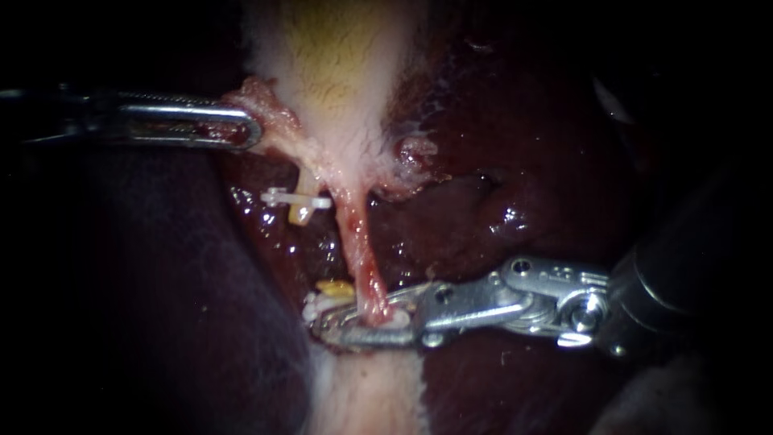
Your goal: Clipping first clip right tube
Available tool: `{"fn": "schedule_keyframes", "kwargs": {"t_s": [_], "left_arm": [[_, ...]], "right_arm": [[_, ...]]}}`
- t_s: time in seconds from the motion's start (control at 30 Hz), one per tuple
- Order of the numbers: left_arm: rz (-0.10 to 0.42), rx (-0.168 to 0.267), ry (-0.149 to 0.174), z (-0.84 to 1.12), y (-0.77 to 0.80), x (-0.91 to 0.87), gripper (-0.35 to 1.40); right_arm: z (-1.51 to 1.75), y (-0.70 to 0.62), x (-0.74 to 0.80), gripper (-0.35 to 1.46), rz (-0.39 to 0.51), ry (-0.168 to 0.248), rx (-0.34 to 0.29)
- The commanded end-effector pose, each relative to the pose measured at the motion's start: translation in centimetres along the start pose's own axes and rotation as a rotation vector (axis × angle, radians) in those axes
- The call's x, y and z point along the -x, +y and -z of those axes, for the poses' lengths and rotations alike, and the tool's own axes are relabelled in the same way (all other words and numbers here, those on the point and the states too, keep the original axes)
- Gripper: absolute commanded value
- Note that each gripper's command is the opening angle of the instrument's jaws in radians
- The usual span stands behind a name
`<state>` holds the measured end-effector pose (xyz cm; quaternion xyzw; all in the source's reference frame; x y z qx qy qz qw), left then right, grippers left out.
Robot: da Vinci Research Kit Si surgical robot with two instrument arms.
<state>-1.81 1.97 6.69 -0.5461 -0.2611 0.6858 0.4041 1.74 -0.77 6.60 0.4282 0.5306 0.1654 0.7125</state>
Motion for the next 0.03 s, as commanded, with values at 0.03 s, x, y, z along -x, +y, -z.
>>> {"fn": "schedule_keyframes", "kwargs": {"t_s": [0.03], "left_arm": [[0.0,0.0,0.0,0.0,0.0,0.0,-0.35]], "right_arm": [[-0.01,0.0,0.01,-0.35,0.001,-0.001,0.0]]}}
